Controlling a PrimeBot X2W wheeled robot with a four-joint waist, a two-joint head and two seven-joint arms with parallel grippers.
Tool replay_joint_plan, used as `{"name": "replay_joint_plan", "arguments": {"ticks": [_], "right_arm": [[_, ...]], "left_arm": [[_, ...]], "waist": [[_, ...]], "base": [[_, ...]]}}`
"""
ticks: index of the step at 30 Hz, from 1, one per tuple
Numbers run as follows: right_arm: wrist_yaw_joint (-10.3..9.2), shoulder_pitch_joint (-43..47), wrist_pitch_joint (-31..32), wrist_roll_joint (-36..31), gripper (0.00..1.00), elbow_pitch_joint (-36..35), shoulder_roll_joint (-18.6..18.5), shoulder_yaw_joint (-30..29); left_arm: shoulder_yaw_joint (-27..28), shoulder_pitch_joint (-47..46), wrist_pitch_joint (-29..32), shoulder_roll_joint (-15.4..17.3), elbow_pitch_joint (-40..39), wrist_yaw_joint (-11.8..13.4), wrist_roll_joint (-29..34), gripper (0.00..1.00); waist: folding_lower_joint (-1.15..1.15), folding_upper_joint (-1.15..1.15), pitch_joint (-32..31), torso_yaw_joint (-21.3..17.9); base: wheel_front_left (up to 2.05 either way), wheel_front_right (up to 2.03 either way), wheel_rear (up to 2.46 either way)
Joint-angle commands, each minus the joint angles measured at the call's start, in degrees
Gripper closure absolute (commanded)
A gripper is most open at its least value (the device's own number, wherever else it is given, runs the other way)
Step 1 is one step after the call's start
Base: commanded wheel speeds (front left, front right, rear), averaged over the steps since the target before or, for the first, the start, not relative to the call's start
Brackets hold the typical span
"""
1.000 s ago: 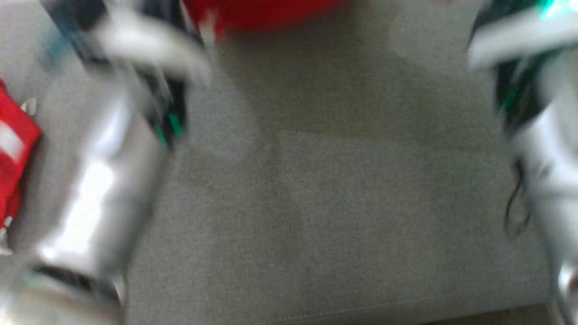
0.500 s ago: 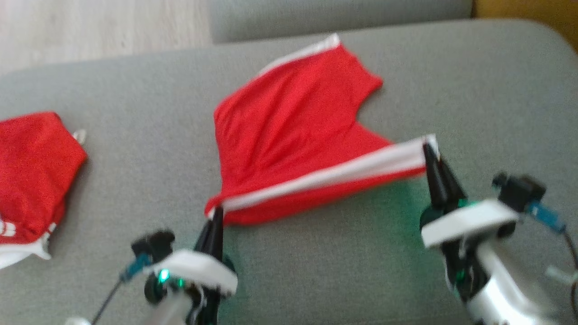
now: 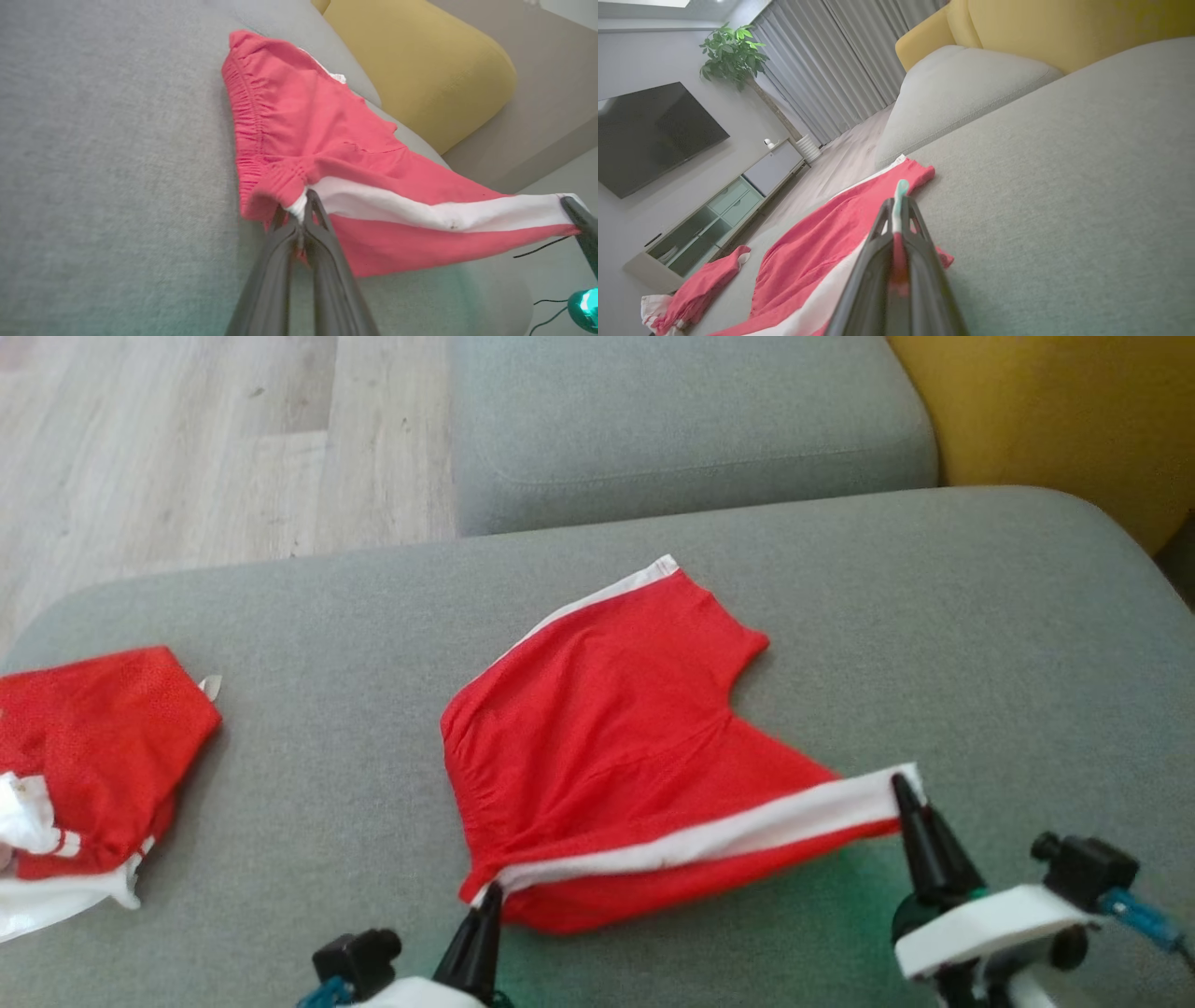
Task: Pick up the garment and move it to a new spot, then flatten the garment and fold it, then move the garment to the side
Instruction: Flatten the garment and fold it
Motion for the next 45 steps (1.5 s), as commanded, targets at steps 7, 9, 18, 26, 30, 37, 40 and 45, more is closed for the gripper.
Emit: {"name": "replay_joint_plan", "arguments": {"ticks": [7, 9, 18, 26, 30, 37, 40, 45], "right_arm": [[0.23, -13.1, -0.4, 0.2, 1.00, 2.4, -2.0, 1.8], [0.23, -17.8, -0.3, 0.8, 1.00, 5.3, -2.3, 3.1], [0.23, -38.5, 0.6, 2.9, 1.00, 17.0, -3.4, 8.7], [0.23, -51.3, 0.0, 3.7, 1.00, 24.1, -4.4, 13.6], [0.23, -54.9, -0.2, 3.8, 1.00, 28.0, -4.6, 14.9], [0.23, -59.3, -0.3, 2.4, 1.00, 30.5, -4.4, 14.9], [0.23, -60.1, -0.4, 0.7, 0.80, 31.7, -4.3, 14.7], [0.23, -60.3, -0.4, -2.1, 0.00, 35.9, -3.5, 14.1]], "left_arm": [[0.5, -8.8, -0.3, -0.2, -5.5, 0.1, 0.2, 1.00], [1.2, -11.2, -0.3, -0.7, -6.0, 0.1, -0.2, 1.00], [3.1, -22.9, -0.3, -3.0, -6.1, 0.1, -1.2, 1.00], [4.7, -28.2, -0.3, -3.4, -9.5, 0.1, -2.2, 1.00], [4.0, -29.4, -0.3, -3.4, -9.3, 0.1, -3.2, 1.00], [5.3, -31.7, -0.3, -3.4, -8.6, 0.1, -2.7, 1.00], [4.6, -31.7, -0.3, -3.4, -8.5, 0.1, -2.7, 0.95], [3.4, -31.0, -0.3, -3.4, -7.9, 0.1, -2.9, 0.00]], "waist": [[0.02, 0.00, 3.6, 1.3], [0.02, 0.00, 5.2, 2.2], [0.02, 0.00, 16.3, 6.2], [0.02, 0.00, 23.5, 8.1], [0.02, 0.00, 25.4, 8.9], [0.02, 0.00, 28.6, 10.4], [0.02, 0.00, 29.2, 11.0], [0.02, 0.00, 29.1, 11.3]], "base": [[0.00, 0.00, 0.00], [0.00, 0.00, 0.00], [0.00, 0.00, 0.00], [0.00, 0.00, 0.00], [0.00, 0.00, 0.00], [0.00, 0.00, 0.00], [0.00, 0.00, 0.00], [0.00, 0.00, 0.00]]}}
